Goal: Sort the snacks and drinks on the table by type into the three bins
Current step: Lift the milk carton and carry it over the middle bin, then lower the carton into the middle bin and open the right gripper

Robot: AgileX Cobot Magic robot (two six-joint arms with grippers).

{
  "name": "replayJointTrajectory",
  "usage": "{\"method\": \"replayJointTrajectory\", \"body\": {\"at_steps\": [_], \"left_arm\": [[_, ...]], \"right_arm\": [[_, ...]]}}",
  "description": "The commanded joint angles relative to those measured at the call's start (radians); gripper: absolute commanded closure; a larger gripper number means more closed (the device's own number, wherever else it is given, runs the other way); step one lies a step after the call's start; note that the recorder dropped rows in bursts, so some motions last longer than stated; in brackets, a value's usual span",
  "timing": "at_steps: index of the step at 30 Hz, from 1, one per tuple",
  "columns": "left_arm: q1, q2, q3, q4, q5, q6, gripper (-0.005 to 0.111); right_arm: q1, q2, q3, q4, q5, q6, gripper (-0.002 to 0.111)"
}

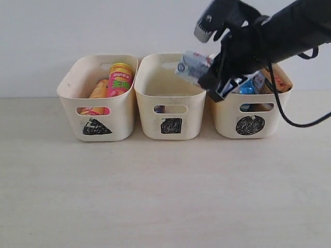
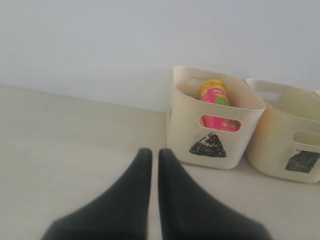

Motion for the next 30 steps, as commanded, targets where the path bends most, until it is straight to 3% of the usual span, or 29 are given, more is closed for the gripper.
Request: {"method": "replayJointTrajectory", "body": {"at_steps": [1, 4, 10, 24, 27, 30], "left_arm": [[0.003, -0.003, 0.003, 0.002, -0.003, 0.002, 0.102], [0.003, -0.003, 0.003, 0.002, -0.003, 0.002, 0.102], [0.003, -0.003, 0.003, 0.002, -0.003, 0.002, 0.102], [0.003, -0.003, 0.003, 0.002, -0.003, 0.002, 0.102], [0.003, -0.003, 0.003, 0.002, -0.003, 0.002, 0.102], [0.003, -0.003, 0.003, 0.002, -0.003, 0.002, 0.102]], "right_arm": [[0.001, 0.012, -0.002, 0.083, -0.306, 0.031, 0.108], [0.001, 0.055, -0.009, 0.110, -0.442, 0.031, 0.108], [0.001, 0.187, -0.147, 0.111, -0.364, 0.031, 0.108], [0.001, 0.470, -0.409, 0.116, -0.365, 0.039, 0.107], [0.001, 0.497, -0.427, 0.116, -0.376, 0.090, 0.098], [0.001, 0.512, -0.433, 0.116, -0.388, 0.120, 0.079]]}}
